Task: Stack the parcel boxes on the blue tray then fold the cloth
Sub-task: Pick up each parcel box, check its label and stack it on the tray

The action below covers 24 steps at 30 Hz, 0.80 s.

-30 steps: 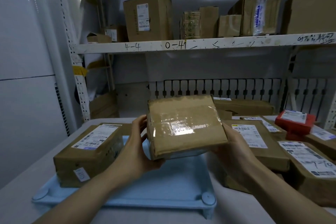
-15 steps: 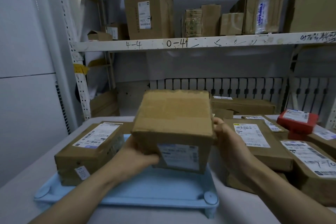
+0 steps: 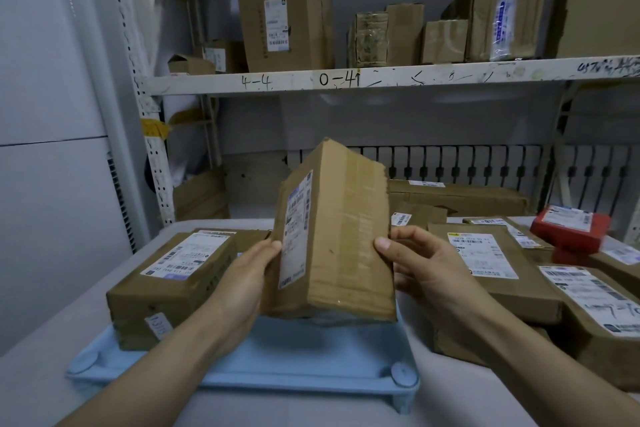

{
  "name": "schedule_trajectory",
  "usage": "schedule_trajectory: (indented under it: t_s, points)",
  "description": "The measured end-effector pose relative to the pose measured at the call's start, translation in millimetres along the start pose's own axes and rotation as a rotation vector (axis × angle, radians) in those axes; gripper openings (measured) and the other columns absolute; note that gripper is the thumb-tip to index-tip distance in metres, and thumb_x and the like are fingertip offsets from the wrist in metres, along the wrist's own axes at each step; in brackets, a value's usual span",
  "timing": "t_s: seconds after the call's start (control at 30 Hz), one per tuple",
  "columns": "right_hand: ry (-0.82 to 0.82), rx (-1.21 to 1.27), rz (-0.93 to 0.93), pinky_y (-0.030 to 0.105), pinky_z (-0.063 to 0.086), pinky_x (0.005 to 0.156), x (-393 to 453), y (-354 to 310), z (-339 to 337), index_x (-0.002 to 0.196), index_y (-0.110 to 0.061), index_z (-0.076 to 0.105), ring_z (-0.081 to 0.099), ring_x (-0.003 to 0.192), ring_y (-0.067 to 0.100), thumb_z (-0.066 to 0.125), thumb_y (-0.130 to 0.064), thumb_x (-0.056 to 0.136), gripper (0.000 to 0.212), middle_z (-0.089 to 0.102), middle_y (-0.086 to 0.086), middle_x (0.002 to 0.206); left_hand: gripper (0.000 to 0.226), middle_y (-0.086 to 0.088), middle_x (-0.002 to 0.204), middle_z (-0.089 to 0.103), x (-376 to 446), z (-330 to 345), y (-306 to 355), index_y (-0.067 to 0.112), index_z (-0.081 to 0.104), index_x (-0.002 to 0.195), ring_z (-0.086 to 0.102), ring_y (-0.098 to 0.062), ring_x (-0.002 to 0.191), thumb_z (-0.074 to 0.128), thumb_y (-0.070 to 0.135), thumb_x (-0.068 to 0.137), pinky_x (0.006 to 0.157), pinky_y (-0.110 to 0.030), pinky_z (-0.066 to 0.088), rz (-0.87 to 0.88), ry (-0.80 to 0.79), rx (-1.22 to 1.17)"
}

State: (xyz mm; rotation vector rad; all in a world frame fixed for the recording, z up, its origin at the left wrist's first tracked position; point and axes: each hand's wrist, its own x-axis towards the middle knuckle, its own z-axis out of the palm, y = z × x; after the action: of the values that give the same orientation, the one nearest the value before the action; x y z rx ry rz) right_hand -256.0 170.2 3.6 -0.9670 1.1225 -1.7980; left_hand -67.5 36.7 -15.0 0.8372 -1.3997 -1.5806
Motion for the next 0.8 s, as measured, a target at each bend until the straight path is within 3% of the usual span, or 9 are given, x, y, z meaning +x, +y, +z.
schedule_trajectory:
  t_s: [0.1,0.23,0.37,0.47,0.53,0.6,0.7,0.8]
  points:
    - [0.008,0.007,0.010,0.016,0.048,0.046,-1,-2,3,0.092,-0.006,0.064,0.060,0.049,0.005,0.075,-0.010,0.075,0.020,0.070,0.003,0.073,0.033,-0.005,0.115,0.072,-1,-1,-1,0.017,0.065,0.123,0.067,-0.021,0.110,0.046,0.033,0.101,0.103,-0.043,0.046,-0.039,-0.026,0.056]
    - [0.007,0.011,0.013,0.015,0.047,0.045,-2,-3,3,0.093,-0.002,0.063,0.057,0.045,0.004,0.071,-0.008,0.082,0.015,0.065,-0.001,0.061,0.034,-0.004,0.110,0.074,-5,2,2,0.020,0.067,0.121,0.069,-0.022,0.106,0.044,0.037,0.102,0.102,-0.046,0.047,-0.053,-0.035,0.101]
    - [0.056,0.014,0.007,0.016,0.047,0.044,-2,-2,3,0.105,-0.002,0.061,0.056,0.045,0.004,0.074,-0.013,0.078,0.032,0.062,-0.002,0.058,0.034,-0.007,0.106,0.075,-7,3,5,0.023,0.067,0.119,0.071,-0.026,0.101,0.046,0.041,0.100,0.100,-0.049,0.049,-0.078,-0.045,0.107]
    - [0.124,0.003,-0.032,0.018,0.047,0.045,2,-1,0,0.120,-0.012,0.056,0.055,0.044,0.005,0.072,-0.010,0.084,0.040,0.062,-0.002,0.060,0.031,-0.005,0.098,0.077,-8,3,6,0.024,0.073,0.109,0.072,-0.024,0.088,0.053,0.044,0.095,0.081,-0.037,0.051,-0.087,-0.016,0.071]
    - [0.131,-0.035,-0.064,0.019,0.049,0.049,4,-1,-3,0.127,-0.021,0.057,0.052,0.048,0.007,0.071,-0.012,0.086,0.044,0.059,0.008,0.072,0.033,-0.002,0.089,0.077,-9,4,7,0.026,0.077,0.093,0.070,-0.018,0.078,0.052,0.047,0.093,0.070,-0.032,0.048,-0.088,-0.021,0.047]
    - [0.135,-0.051,-0.076,0.021,0.050,0.050,5,-1,-4,0.125,-0.021,0.062,0.051,0.050,0.011,0.068,-0.013,0.090,0.037,0.054,0.013,0.076,0.039,-0.003,0.090,0.076,-9,3,9,0.027,0.078,0.081,0.069,-0.020,0.083,0.048,0.048,0.094,0.073,-0.035,0.050,-0.081,-0.020,0.008]
    - [0.139,-0.084,-0.061,0.028,0.056,0.056,8,-1,-5,0.115,-0.012,0.070,0.067,0.062,0.020,0.062,-0.016,0.095,0.022,0.070,0.017,0.086,0.042,-0.008,0.107,0.074,-10,4,14,0.031,0.078,0.080,0.067,-0.028,0.102,0.045,0.054,0.092,0.082,-0.046,0.053,-0.072,0.002,-0.028]
    - [0.141,-0.127,-0.034,0.033,0.057,0.056,9,2,-7,0.108,-0.013,0.073,0.068,0.066,0.024,0.059,-0.018,0.097,0.018,0.072,0.019,0.086,0.049,-0.011,0.108,0.074,-13,7,19,0.030,0.079,0.081,0.068,-0.030,0.103,0.044,0.063,0.090,0.084,-0.050,0.054,-0.044,0.006,0.002]
